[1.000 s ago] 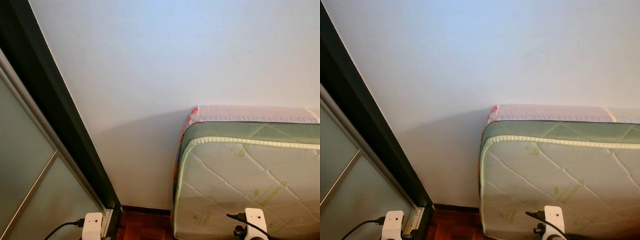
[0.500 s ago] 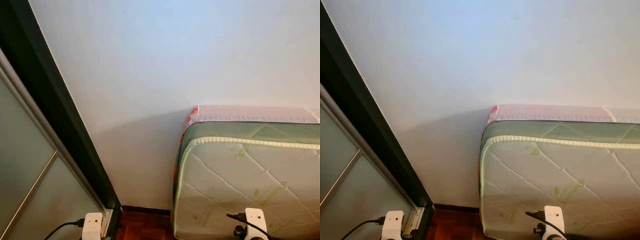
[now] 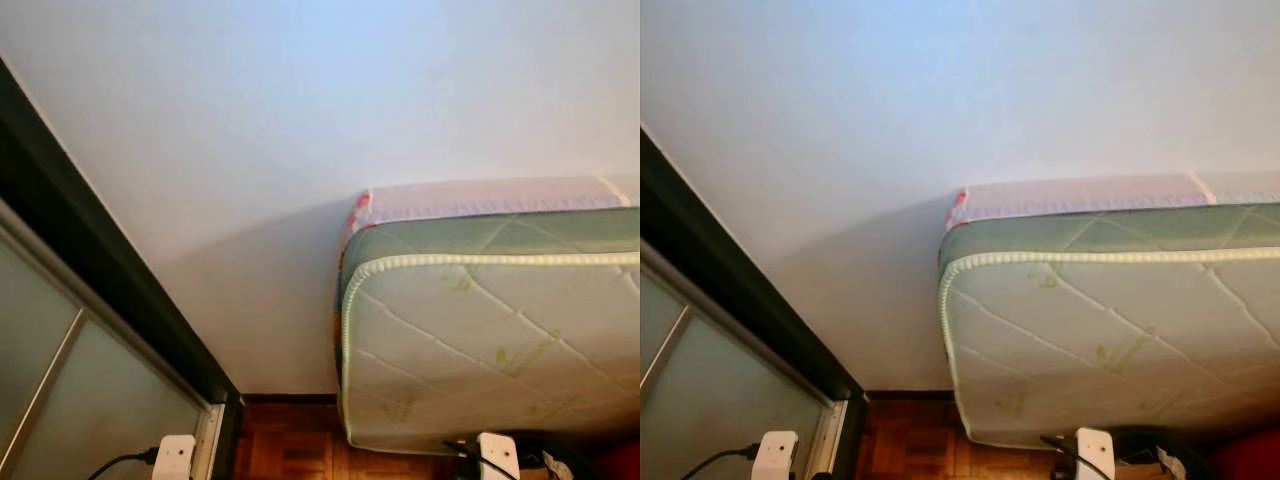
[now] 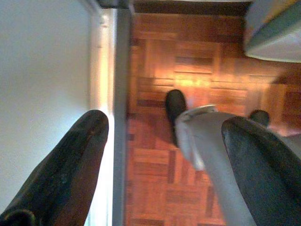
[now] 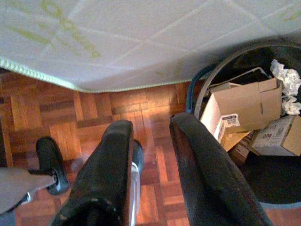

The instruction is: Clean up the room

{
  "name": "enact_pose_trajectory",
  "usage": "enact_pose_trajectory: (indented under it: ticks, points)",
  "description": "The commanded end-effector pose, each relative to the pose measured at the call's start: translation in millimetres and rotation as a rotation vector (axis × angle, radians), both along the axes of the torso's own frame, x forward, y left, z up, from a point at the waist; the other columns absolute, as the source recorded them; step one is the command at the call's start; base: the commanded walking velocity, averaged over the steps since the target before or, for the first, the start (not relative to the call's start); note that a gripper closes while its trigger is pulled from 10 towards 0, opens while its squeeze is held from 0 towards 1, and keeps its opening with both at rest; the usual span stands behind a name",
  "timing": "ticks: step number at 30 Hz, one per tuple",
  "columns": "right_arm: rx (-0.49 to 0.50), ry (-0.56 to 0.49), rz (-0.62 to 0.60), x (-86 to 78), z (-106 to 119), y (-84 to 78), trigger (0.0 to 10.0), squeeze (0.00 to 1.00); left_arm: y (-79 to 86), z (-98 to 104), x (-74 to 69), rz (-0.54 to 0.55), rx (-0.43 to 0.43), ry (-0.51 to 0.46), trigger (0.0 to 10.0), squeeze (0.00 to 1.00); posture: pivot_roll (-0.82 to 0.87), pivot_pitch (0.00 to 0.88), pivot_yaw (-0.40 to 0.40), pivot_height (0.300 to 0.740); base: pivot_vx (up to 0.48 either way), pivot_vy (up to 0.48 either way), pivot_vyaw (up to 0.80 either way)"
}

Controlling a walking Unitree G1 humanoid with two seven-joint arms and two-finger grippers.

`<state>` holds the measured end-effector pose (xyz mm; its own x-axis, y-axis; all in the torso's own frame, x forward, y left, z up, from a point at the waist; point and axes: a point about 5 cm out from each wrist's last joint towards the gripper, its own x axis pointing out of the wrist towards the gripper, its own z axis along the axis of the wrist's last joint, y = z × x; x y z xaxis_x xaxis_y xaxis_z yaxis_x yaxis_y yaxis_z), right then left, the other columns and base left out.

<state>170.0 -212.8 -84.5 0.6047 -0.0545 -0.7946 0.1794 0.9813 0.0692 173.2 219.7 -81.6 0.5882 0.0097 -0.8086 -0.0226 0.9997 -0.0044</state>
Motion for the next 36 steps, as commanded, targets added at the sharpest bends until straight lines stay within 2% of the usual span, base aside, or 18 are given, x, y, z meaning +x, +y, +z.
enact_pose_trajectory:
  ticks: [1, 7, 11, 19, 24, 31, 33, 34, 36]
  points:
    - [0.016, 0.006, -0.01, -4.3, -2, 2.8, 10.0, 0.0, -1.7, -4, -7.5, -0.003, 0.004, 0.026, 10.0, 0.0, -0.09, 0.155, 0.051, 0.74, 0.0, 0.0, 0.0]
    - [0.017, -0.012, -0.021, -2.8, -1, 1.1, 10.0, 0.0, -11.5, -4, -3.9, -0.001, -0.013, 0.016, 10.0, 0.0, -0.09, 0.164, 0.035, 0.74, 0.0, 0.0, 0.0]
    - [0.007, -0.039, -0.034, 0.3, 2, -3.4, 10.0, 0.0, -11.8, -3, 0.1, 0.009, -0.02, 0.002, 10.0, 0.0, -0.09, 0.162, 0.022, 0.74, 0.0, 0.0, 0.0]
    - [-0.002, -0.061, -0.037, 7.5, 7, -11.1, 10.0, 0.0, 2.1, 1, 1.5, 0.025, -0.018, -0.011, 10.0, 0.0, -0.08, 0.151, 0.014, 0.74, 0.0, 0.0, 0.0]
    - [0.002, -0.073, -0.028, 12.3, 9, -10.2, 10.0, 0.0, 3.4, 2, 2.7, 0.028, -0.018, -0.015, 10.0, 0.0, -0.08, 0.147, 0.014, 0.74, 0.0, 0.0, 0.0]
    - [0.009, -0.067, -0.022, 11.1, 8, -7.4, 10.0, 0.0, -21.2, -1, 8.4, 0.014, -0.03, -0.011, 10.0, 0.0, -0.07, 0.155, 0.019, 0.74, 0.0, 0.0, 0.0]
    - [0.009, -0.053, -0.02, 6.2, 5, -7.6, 10.0, 0.0, -38.5, -1, 13.7, 0.004, -0.041, -0.012, 10.0, 0.0, -0.07, 0.159, 0.019, 0.74, 0.0, 0.0, 0.0]
    - [0.009, -0.053, -0.02, 6.2, 5, -7.6, 10.0, 0.0, -38.5, -1, 13.7, 0.004, -0.041, -0.012, 10.0, 0.0, -0.07, 0.159, 0.019, 0.74, 0.0, 0.0, 0.0]
    - [0.007, -0.046, -0.018, 5.2, 5, -7.7, 10.0, 0.0, -48.4, 0, 17.1, 0.0, -0.049, -0.013, 10.0, 0.0, -0.07, 0.162, 0.02, 0.74, 0.0, 0.0, 0.0]
